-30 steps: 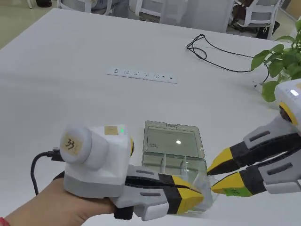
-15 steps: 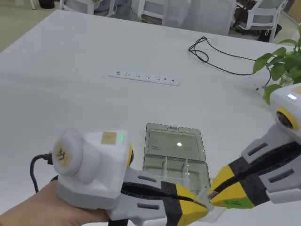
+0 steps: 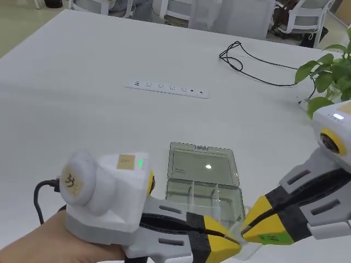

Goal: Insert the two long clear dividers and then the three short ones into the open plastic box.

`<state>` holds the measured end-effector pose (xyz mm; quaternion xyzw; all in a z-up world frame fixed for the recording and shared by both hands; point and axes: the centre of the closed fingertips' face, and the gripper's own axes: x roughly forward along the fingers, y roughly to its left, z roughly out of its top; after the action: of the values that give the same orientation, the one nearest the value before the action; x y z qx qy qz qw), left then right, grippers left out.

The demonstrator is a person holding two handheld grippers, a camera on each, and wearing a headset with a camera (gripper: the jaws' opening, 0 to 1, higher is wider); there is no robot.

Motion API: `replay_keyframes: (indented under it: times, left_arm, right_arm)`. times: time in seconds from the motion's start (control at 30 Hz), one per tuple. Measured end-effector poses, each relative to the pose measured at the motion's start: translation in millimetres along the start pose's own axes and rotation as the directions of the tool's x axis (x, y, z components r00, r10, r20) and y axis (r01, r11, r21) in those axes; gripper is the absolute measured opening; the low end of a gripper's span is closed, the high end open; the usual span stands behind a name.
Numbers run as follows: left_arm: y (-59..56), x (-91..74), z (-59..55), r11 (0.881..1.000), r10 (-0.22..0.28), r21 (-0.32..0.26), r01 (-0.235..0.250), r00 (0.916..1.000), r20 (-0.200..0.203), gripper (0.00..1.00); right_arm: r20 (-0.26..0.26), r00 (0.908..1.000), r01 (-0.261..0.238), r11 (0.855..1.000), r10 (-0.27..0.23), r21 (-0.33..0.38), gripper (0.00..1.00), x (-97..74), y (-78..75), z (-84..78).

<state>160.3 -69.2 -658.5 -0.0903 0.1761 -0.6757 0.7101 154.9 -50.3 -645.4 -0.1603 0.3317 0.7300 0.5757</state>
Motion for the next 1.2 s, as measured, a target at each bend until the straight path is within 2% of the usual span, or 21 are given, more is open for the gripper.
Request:
replay_keyframes:
  times: [0.67, 1.2]
  left_arm:
    - [4.2, -6.4, -3.5, 0.999, 0.033, -0.016, -0.033, 0.9995, 0.0, 0.0]
    - [16.0, -20.2, -6.9, 0.994, 0.101, -0.038, -0.101, 0.9948, 0.005, 0.1]
  right_arm:
    - [0.0, 0.9999, 0.016, 1.0, -0.016, -0.011, 0.03, 1.2, -1.9, 0.1]
    - [-0.016, 0.9973, 0.072, 0.997, -0.072, -0.006, 0.03, -10.2, -12.3, -6.2]
